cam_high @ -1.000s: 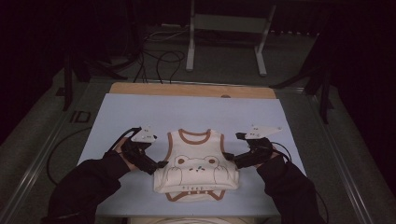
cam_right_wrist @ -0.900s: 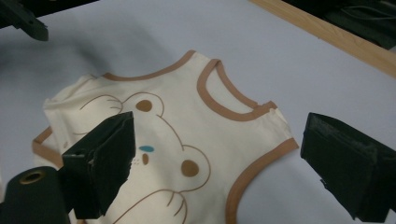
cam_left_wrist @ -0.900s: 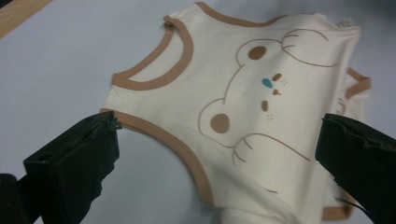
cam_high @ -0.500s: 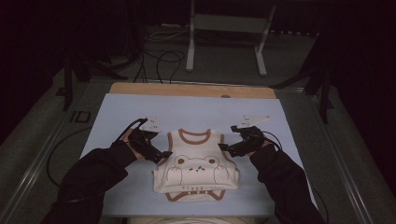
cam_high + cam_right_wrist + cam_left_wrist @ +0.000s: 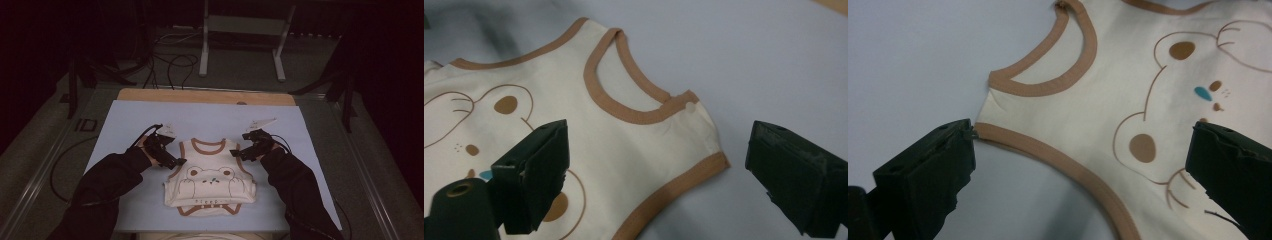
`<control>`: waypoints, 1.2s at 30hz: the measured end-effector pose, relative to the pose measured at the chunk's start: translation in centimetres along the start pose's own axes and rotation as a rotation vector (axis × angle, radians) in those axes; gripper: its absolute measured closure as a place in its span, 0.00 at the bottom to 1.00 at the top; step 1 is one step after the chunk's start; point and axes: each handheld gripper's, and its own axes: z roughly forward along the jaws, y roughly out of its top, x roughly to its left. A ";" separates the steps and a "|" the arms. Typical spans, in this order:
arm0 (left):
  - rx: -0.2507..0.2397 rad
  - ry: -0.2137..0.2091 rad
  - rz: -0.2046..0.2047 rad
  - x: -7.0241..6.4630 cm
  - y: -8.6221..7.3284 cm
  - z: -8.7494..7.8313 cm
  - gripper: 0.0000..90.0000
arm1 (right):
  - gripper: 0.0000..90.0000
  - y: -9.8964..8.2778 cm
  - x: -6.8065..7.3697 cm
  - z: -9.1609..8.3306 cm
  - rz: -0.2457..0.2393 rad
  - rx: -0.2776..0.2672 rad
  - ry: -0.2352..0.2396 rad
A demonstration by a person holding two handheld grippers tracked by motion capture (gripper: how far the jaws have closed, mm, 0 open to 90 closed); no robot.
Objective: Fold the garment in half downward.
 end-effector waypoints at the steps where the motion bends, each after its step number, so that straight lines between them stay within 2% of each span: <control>1: 0.008 0.001 -0.004 0.2 0.0 0.2 0.00 | 0.12 -0.2 -0.4 0.5 0.007 0.023 -0.001; 3: 0.018 0.009 0.008 0.3 -0.1 0.7 0.00 | 0.12 -0.4 -0.6 1.0 0.004 0.031 0.004; 4: 0.015 0.009 -0.005 0.5 -0.1 1.0 0.00 | 0.12 -0.4 -0.6 1.0 0.004 0.031 0.004; 5: 0.008 0.003 -0.006 0.6 -0.2 1.2 0.01 | 0.12 -0.4 -0.7 1.2 0.011 0.037 0.012; 8: 0.013 0.020 -0.005 1.2 -0.2 1.8 0.03 | 0.12 -0.5 -1.2 1.8 0.026 0.039 0.012; 11: 0.019 0.023 -0.006 1.8 -0.1 2.4 0.03 | 0.15 -0.7 -1.7 2.4 0.028 0.057 -0.007; 13: 0.015 0.044 -0.012 2.2 -0.1 2.7 0.05 | 0.17 -0.8 -2.0 2.7 0.020 0.071 -0.025; 14: 0.011 0.036 -0.016 2.5 -0.1 2.9 0.06 | 0.18 -0.9 -2.1 2.8 0.020 0.076 -0.025; 15: 0.023 0.044 -0.027 2.7 0.0 3.2 0.06 | 0.22 -1.0 -2.3 2.8 0.012 0.074 -0.039; 16: 0.032 0.052 -0.015 2.9 0.0 3.4 0.07 | 0.24 -1.0 -2.5 2.8 0.018 0.076 -0.047; 18: 0.035 0.053 -0.026 3.2 -0.1 3.8 0.08 | 0.25 -1.2 -2.9 3.1 0.028 0.081 -0.047; 21: 0.033 0.077 -0.028 3.6 -0.1 4.4 0.11 | 0.28 -1.3 -3.1 3.5 0.014 0.103 -0.057; 22: 0.020 0.071 -0.037 3.8 -0.1 4.6 0.13 | 0.30 -1.3 -3.2 3.7 0.015 0.115 -0.063; 23: 0.032 0.083 -0.035 3.9 -0.1 4.7 0.15 | 0.31 -1.3 -3.2 3.8 0.012 0.121 -0.070; 25: 0.012 0.076 -0.045 4.1 0.1 4.9 0.17 | 0.35 -1.4 -3.2 4.1 -0.012 0.132 -0.082; 26: 0.012 0.085 -0.039 4.1 0.2 5.1 0.18 | 0.35 -1.3 -3.3 4.2 -0.012 0.137 -0.079; 29: 0.025 0.102 -0.021 4.1 0.4 5.6 0.21 | 0.40 -1.2 -3.2 4.5 -0.024 0.142 -0.079; 31: 0.024 0.092 -0.023 4.2 0.4 5.9 0.23 | 0.41 -1.0 -3.2 4.7 -0.023 0.145 -0.080; 33: 0.035 0.115 -0.010 4.2 0.5 6.2 0.26 | 0.42 -0.8 -3.1 4.8 -0.042 0.152 -0.082; 36: 0.064 0.099 -0.010 4.3 0.5 6.8 0.29 | 0.44 -0.5 -3.0 5.1 -0.054 0.165 -0.083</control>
